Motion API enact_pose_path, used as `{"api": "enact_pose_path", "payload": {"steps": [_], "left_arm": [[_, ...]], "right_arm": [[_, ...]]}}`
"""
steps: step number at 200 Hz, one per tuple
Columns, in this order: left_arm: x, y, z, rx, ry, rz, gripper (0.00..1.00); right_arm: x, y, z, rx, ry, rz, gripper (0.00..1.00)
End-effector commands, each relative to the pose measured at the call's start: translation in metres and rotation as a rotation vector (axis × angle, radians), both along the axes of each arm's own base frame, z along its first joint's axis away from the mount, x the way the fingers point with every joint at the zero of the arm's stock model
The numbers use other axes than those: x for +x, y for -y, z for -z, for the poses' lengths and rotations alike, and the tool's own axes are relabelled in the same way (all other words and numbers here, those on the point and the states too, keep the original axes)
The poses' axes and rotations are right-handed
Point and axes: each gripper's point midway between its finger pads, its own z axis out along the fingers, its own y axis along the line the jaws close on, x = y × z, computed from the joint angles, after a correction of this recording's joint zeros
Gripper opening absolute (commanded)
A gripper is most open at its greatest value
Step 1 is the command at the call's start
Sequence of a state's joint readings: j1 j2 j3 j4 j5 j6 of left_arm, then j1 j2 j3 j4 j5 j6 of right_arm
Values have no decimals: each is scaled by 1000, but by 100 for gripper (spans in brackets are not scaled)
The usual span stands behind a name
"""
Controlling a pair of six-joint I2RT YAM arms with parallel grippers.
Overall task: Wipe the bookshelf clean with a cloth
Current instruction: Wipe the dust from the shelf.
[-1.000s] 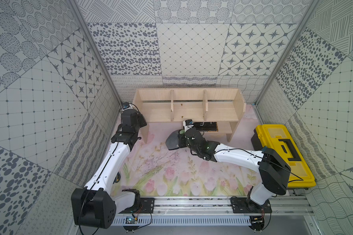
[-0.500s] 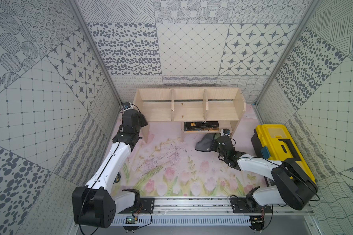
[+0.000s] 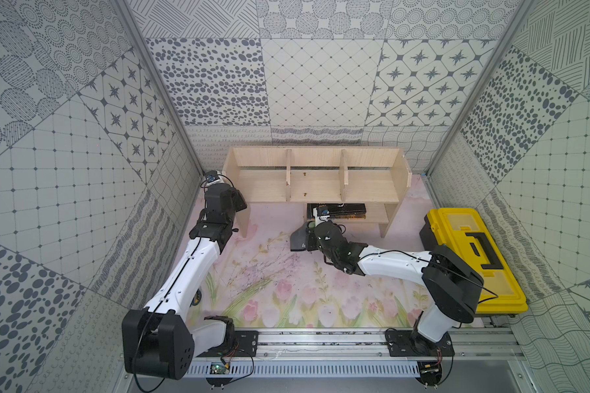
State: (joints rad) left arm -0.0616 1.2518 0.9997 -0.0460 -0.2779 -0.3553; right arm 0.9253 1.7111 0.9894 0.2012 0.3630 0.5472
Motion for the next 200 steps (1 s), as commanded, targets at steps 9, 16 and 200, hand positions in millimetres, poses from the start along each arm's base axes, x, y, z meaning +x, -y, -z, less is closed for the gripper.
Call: {"api": "enact_pose_path", "payload": {"steps": [9,16,200], "left_arm": [[-2,-10,33,-179,-51,-141,0],[-2,-10,33,-176,-52,-143,0],[-2,-10,31,-192,-40,-138,0]], "right_arm": [[19,38,4,49,2,139,0],[21,58,6,82,-12,177,0],[0,181,-132,-59,275,194,0]]}}
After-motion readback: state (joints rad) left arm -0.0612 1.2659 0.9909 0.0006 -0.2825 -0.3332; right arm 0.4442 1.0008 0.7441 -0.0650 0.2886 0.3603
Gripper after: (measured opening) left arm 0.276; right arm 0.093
